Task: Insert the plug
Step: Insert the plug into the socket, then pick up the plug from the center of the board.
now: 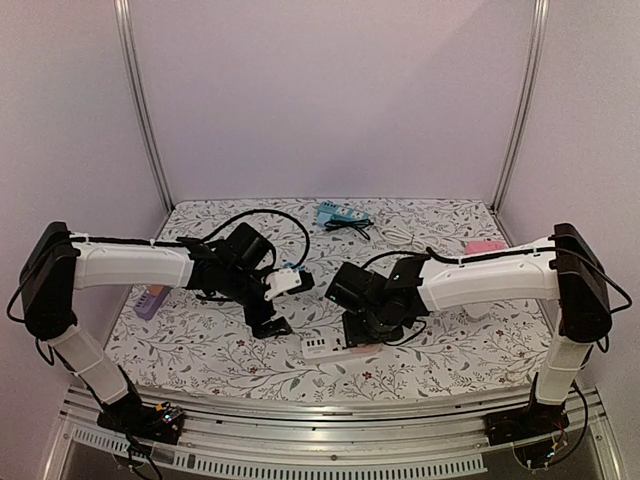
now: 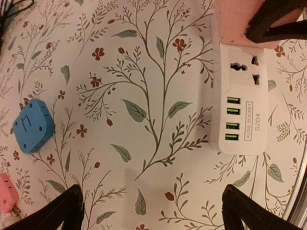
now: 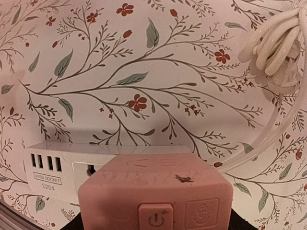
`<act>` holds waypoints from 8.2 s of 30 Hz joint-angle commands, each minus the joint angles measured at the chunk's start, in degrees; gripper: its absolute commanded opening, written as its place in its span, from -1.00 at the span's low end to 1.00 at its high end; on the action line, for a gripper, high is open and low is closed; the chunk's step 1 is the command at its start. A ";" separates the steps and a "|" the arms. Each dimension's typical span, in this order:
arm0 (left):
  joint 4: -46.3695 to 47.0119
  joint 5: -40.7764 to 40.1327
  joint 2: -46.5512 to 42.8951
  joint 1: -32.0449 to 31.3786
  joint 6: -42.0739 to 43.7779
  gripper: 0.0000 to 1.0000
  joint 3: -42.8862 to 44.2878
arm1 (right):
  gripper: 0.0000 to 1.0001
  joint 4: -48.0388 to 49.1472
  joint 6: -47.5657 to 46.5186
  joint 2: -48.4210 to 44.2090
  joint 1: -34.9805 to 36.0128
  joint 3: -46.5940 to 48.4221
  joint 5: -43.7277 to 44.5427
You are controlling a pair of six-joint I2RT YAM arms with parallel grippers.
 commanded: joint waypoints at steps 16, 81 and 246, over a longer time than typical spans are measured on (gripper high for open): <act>-0.64 -0.11 1.27 0.57 0.54 0.99 0.66 | -1.00 -9.57 -3.74 19.23 -3.84 -9.31 -2.47; -15.91 1.27 8.11 17.87 -7.27 0.99 23.49 | -0.01 -10.68 -47.58 3.47 -46.51 15.70 -7.41; -20.41 -2.86 -34.28 -19.48 50.49 0.30 11.26 | -1.00 -17.87 -53.64 3.91 0.87 45.84 -49.94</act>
